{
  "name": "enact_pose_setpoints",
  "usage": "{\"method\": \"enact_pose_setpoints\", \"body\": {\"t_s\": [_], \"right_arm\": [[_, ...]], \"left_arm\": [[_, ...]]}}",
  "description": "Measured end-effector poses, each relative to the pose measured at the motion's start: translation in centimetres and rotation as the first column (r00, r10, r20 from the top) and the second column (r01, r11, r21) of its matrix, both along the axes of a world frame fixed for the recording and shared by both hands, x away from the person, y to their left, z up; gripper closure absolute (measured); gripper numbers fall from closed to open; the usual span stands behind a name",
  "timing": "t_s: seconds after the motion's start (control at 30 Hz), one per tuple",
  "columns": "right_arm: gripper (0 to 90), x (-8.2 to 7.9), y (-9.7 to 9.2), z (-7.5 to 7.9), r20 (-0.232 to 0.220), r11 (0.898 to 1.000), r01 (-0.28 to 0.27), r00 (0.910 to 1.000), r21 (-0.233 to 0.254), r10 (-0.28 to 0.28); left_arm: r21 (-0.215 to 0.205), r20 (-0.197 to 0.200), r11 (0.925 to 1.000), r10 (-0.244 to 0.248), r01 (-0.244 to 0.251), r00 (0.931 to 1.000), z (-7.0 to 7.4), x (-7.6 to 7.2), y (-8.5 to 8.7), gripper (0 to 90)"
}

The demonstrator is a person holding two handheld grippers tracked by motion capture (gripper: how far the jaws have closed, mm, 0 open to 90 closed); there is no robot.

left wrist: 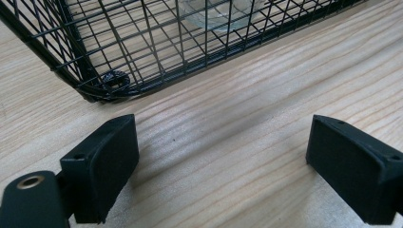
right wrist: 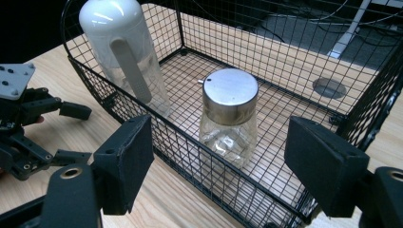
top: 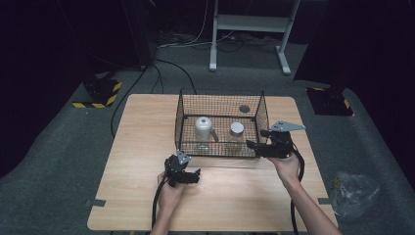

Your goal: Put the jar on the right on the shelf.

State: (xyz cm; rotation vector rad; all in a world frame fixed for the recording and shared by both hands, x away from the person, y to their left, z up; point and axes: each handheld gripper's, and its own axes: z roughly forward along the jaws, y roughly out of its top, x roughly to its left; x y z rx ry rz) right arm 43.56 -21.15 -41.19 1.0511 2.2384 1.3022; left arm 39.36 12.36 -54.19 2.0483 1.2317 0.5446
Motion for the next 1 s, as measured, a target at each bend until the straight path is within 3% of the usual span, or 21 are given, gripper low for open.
{"method": "enact_pose_setpoints", "body": {"t_s": [0.47,1.0], "right_arm": [[24.9,-0.9,-0.5,-0.7,0.0,1.0,0.0,1.0,0.002,0.0],[24.9,-1.6,-0.3,-2.6,-0.017,0.999,0.009,0.9998,-0.036,-0.009]], "left_arm": [[0.0,0.0,1.0,0.0,0.0,1.0,0.0,0.0,0.0,10.5],[-0.001,0.0,1.0,0.0,0.0,1.0,0.0,0.0,0.0,10.5]]}}
